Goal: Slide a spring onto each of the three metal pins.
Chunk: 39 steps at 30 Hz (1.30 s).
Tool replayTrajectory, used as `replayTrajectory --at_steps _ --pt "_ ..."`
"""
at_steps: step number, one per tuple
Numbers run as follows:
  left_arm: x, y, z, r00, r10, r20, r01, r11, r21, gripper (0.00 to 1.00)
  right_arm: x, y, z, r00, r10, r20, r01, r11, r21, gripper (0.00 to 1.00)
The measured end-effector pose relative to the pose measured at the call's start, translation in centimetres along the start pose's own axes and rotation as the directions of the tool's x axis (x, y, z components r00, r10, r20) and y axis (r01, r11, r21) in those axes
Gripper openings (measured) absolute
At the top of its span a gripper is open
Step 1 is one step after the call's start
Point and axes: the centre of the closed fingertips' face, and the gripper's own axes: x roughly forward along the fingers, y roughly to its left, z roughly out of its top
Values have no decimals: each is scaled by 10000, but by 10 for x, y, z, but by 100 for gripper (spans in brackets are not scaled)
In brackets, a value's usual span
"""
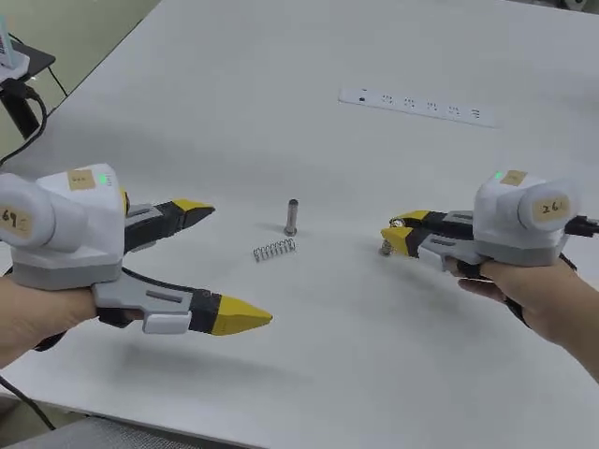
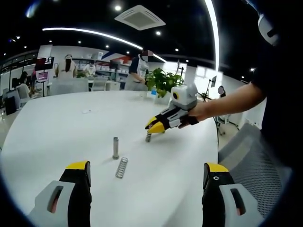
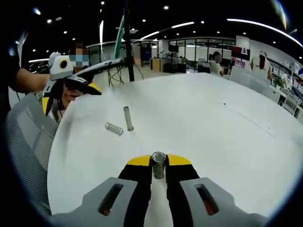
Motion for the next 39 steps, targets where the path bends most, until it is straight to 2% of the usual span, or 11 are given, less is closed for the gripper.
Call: replayTrajectory --at_steps 9,13,24,34,36,39 --pt "-1 0 1 10000 10 7 -10 10000 19 96 -1 3 0 10000 59 -12 -58 9996 285 11" --pt "-1 -1 3 10000 -21 21 21 10000 46 96 -4 -1 5 9996 -88 266 75 9989 470 16" --pt "-1 -2 5 10000 -5 69 4 10000 61 96 -17 6 25 9970 35 769 -63 9993 362 24" --pt "-1 -1 6 10000 30 87 -31 10000 68 96 -34 18 34 9902 301 1360 -362 9984 433 27" --pt "-1 -2 7 10000 17 90 -17 10000 64 96 -38 22 41 9838 387 1750 -514 9963 688 28" --pt "0 -2 6 10000 6 63 -7 10000 63 96 -44 24 45 9810 426 1895 -569 9959 704 29"
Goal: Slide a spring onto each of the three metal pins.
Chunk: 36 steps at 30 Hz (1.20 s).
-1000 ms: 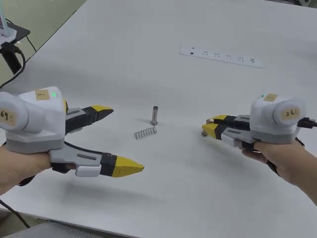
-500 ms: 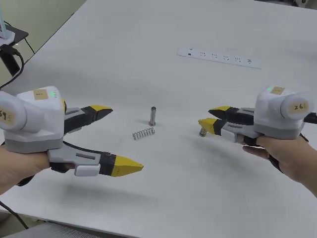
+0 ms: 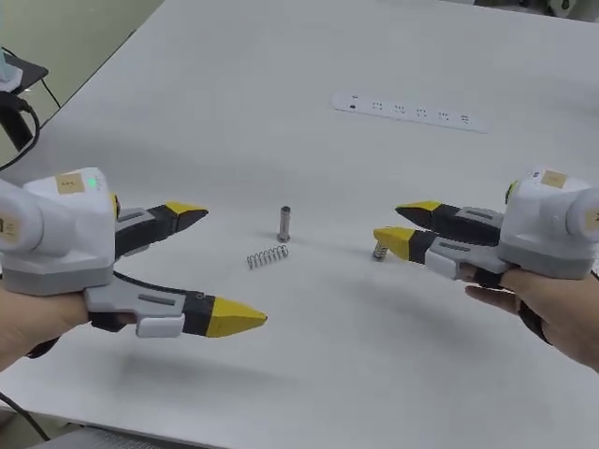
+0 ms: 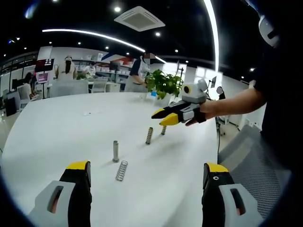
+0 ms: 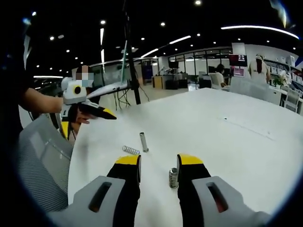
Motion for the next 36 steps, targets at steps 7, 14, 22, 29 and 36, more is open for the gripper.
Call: replayTrajectory --at_steps 7,14,22,29,36 --pt "2 -1 2 10000 -25 35 25 10000 13 96 -8 11 6 9996 245 139 -243 9996 -154 29" --pt "1 0 3 10000 -9 57 9 10000 -3 96 -11 22 -11 9981 571 -243 -579 9979 -295 27" --pt "0 -1 2 10000 -21 30 21 10000 -1 95 -10 37 -27 9953 791 -567 -805 9965 -225 25" --pt "0 -2 3 10000 -20 79 20 10000 -18 95 -4 46 -36 9900 1102 -881 -1129 9933 -259 24" --pt "-3 0 1 10000 24 53 -23 10000 -65 95 4 51 -31 9866 1333 -938 -1383 9892 -486 24"
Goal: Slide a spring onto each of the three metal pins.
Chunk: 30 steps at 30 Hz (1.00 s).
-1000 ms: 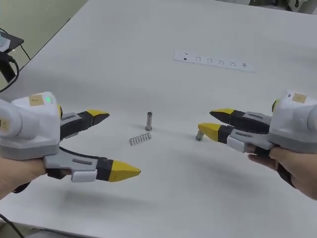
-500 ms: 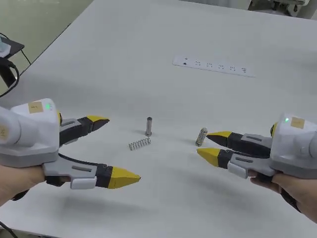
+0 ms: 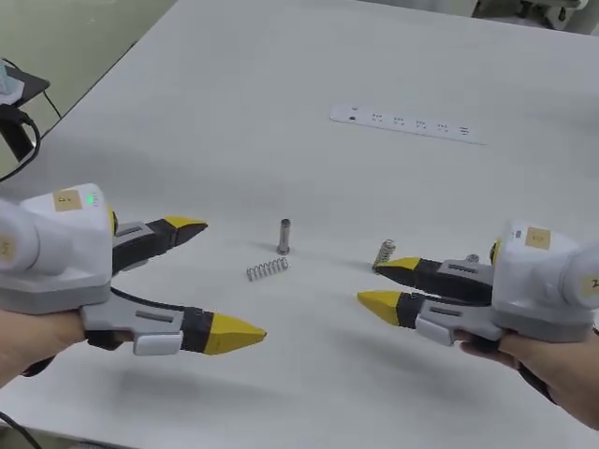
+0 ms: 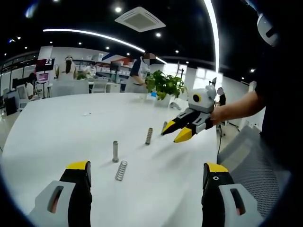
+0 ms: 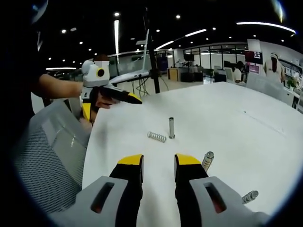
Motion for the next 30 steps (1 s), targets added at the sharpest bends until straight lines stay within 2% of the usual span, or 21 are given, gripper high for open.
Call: replayTrajectory --at_steps 4,9,18,26,30 --pt "-1 0 -1 10000 20 10 -20 10000 -15 95 8 3 3 9996 191 -217 -203 9984 -533 23" --pt "-2 1 -1 10000 44 21 -44 10000 -59 95 20 7 12 9984 481 -304 -504 9953 -823 23" --pt "-5 2 -3 10000 92 14 -92 9999 -64 95 42 8 23 9932 910 -724 -1015 9821 -1586 23" --pt "-5 3 -4 9999 122 8 -122 9999 -72 95 60 13 22 9790 1403 -1477 -1706 9608 -2186 22" --pt "-5 3 0 9999 128 68 -127 9999 -57 95 71 13 23 9730 1453 -1796 -1879 9500 -2493 21"
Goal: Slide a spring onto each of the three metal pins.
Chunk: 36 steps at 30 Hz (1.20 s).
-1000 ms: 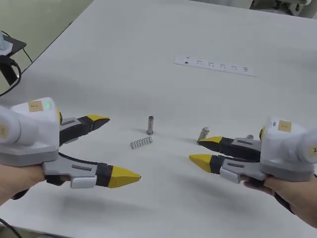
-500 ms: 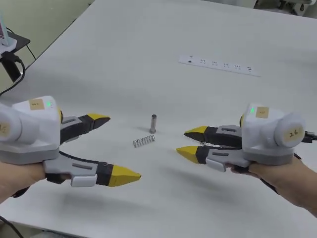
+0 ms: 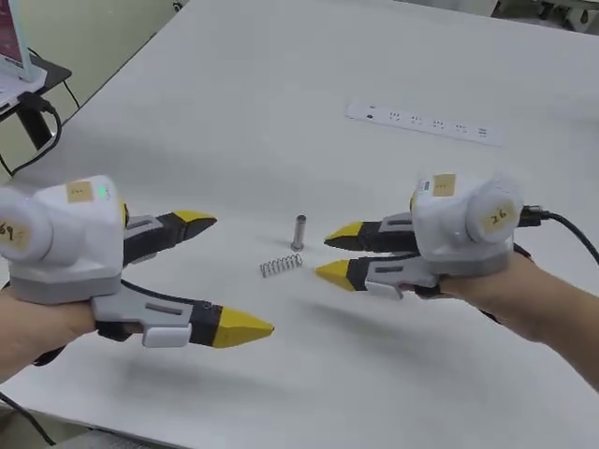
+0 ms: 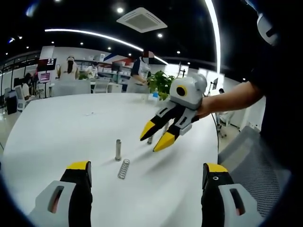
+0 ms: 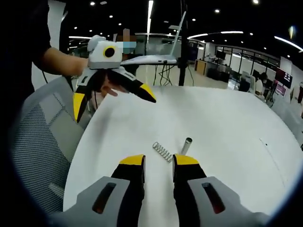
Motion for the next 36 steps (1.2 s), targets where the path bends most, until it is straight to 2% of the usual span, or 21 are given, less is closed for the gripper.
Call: replayTrajectory --at_steps 6,11,20,25,28,33,36 --pt "1 1 0 10000 9 -39 -9 10000 11 94 13 -2 -13 9925 228 -1198 -336 9955 -885 19" --pt "0 1 -2 10000 40 -67 -40 10000 -23 94 25 2 -12 9874 490 -1506 -704 9877 -1399 18" --pt "-3 3 -5 9999 101 -122 -101 9999 -14 93 44 -1 -10 9773 478 -2062 -928 9723 -2144 15" --pt "-4 2 -4 9999 122 -101 -122 9999 -14 93 54 -2 -10 9742 566 -2186 -1054 9701 -2185 14" --pt "-5 2 -5 9999 132 -101 -132 9999 -27 93 60 -2 -9 9742 635 -2167 -1077 9741 -1989 14" --pt "-5 2 -6 9999 119 -119 -120 9999 -37 93 66 -3 -18 9636 670 -2587 -1220 9716 -2028 14" --pt "-5 2 -6 9999 131 -80 -131 9999 -57 93 66 -6 -27 9549 581 -2912 -1161 9757 -1860 13"
